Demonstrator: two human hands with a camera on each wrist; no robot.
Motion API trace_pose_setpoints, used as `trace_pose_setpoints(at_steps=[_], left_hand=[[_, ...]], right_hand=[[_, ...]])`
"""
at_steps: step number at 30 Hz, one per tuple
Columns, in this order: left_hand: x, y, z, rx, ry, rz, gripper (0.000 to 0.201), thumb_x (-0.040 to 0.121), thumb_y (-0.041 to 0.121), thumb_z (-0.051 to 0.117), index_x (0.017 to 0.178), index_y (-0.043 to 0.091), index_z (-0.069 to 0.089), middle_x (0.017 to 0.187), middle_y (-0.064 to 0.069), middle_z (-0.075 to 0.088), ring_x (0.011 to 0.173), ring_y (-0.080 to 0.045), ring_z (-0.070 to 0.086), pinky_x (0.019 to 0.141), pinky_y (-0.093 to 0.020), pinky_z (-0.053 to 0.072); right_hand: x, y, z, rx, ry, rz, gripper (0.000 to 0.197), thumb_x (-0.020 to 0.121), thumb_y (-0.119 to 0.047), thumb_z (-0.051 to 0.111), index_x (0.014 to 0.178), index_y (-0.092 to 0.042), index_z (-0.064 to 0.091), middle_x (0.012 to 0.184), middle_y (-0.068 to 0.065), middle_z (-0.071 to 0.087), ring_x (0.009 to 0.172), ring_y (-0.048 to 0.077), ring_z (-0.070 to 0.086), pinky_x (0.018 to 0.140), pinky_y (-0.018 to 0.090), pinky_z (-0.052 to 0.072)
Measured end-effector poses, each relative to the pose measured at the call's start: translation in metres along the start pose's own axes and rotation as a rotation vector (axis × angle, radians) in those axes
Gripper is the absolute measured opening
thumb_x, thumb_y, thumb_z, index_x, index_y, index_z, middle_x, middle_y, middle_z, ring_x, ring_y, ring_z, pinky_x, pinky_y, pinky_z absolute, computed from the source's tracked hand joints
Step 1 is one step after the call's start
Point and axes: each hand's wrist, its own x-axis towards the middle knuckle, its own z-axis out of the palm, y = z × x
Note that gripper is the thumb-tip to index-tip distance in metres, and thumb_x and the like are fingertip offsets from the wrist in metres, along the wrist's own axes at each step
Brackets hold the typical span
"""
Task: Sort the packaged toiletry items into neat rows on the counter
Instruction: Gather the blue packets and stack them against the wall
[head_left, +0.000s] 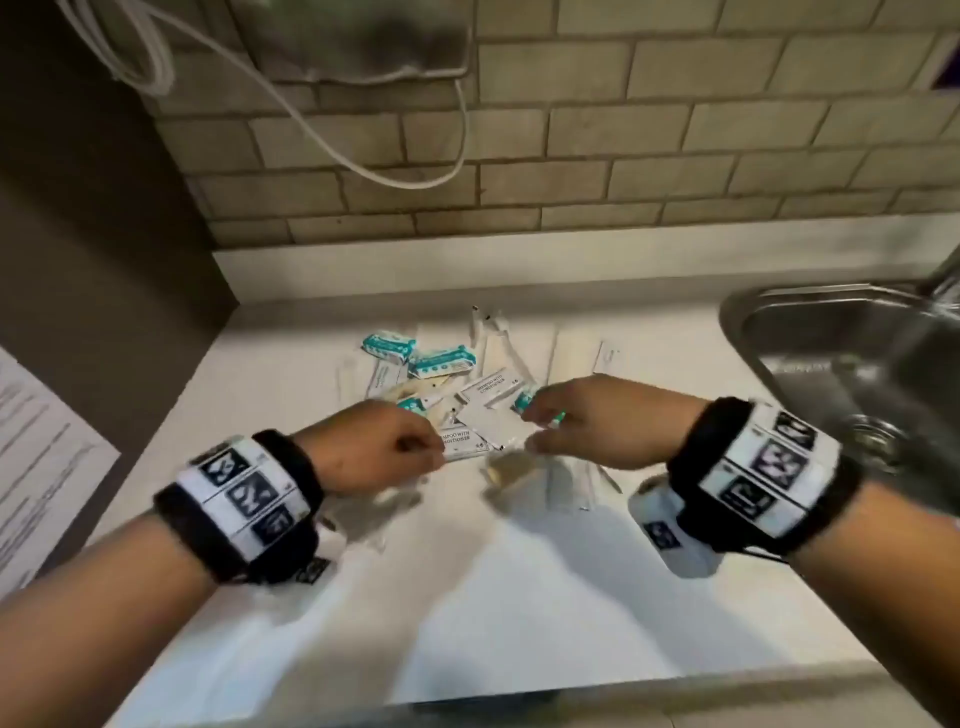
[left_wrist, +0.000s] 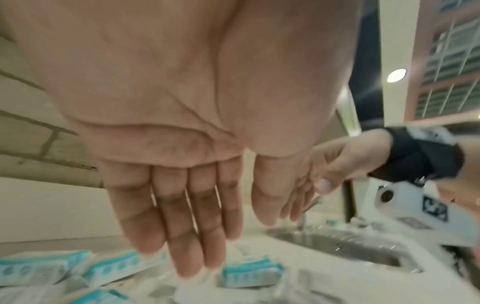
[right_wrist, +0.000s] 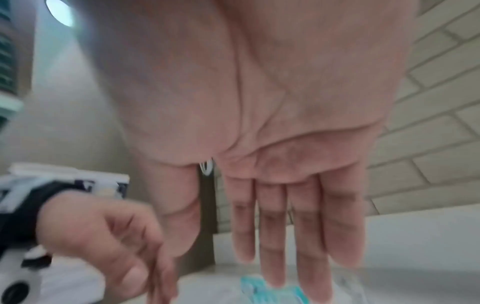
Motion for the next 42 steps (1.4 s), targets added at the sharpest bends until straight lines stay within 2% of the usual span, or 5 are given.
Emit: trace_pose_setpoints(at_steps=[10,24,28,33,42], left_hand=[[0.095,-0.04,0.021,0.284,0.098,-0.364,0.076,0.078,0.034,0.069,0.143,0.02,0.034,0.142,-0.008,0.04,0.128,-0.031,0.039,0.104,-0.042,0.038],[0.11,-0.083,-0.024,-0.055,0.341,-0.335,0.043,0.082,0.028,0.062,0.119,0.012,0.05,0.111,-0.008,0.044,0.11,-0.03,0.048,0.087,-0.032,0.041],[0.126,-0.091,-0.048,-0.119,0.197,-0.373,0.026,0.087,0.027,0.053,0.11,0.015,0.053,0.105,-0.009,0.06,0.092,-0.026,0.056,0.073,-0.031,0.043],[0.145,-0.108,-0.056,-0.048,-0.014,-0.366,0.02,0.086,0.026,0.051,0.083,0.009,0.06,0.087,-0.014,0.056,0.078,-0.024,0.05,0.064,-0.03,0.036],[0.196,-0.158,-0.074,0.181,0.12,-0.277,0.062,0.074,0.041,0.071,0.128,0.017,0.053,0.125,-0.009,0.044,0.111,-0.028,0.051,0.093,-0.033,0.044]], right_hand=[[0.142,0.028,0.043,-0.317,0.027,0.337,0.067,0.073,-0.038,0.073,0.128,-0.015,0.043,0.113,0.008,0.052,0.103,0.033,0.062,0.085,0.046,0.054],[0.209,-0.027,-0.005,-0.064,0.179,0.173,0.067,0.08,-0.039,0.057,0.135,-0.008,0.036,0.135,0.016,0.033,0.115,0.039,0.053,0.091,0.04,0.047],[0.234,-0.028,-0.002,-0.137,0.149,0.103,0.075,0.074,-0.041,0.072,0.133,-0.01,0.036,0.136,0.013,0.035,0.112,0.035,0.057,0.08,0.036,0.046],[0.257,-0.016,0.002,-0.209,0.011,0.078,0.037,0.076,-0.025,0.07,0.106,-0.011,0.056,0.11,0.009,0.06,0.096,0.032,0.064,0.069,0.032,0.049],[0.264,-0.014,-0.01,-0.344,-0.069,0.124,0.033,0.069,-0.018,0.072,0.1,-0.011,0.064,0.085,0.003,0.066,0.071,0.022,0.062,0.054,0.024,0.047]])
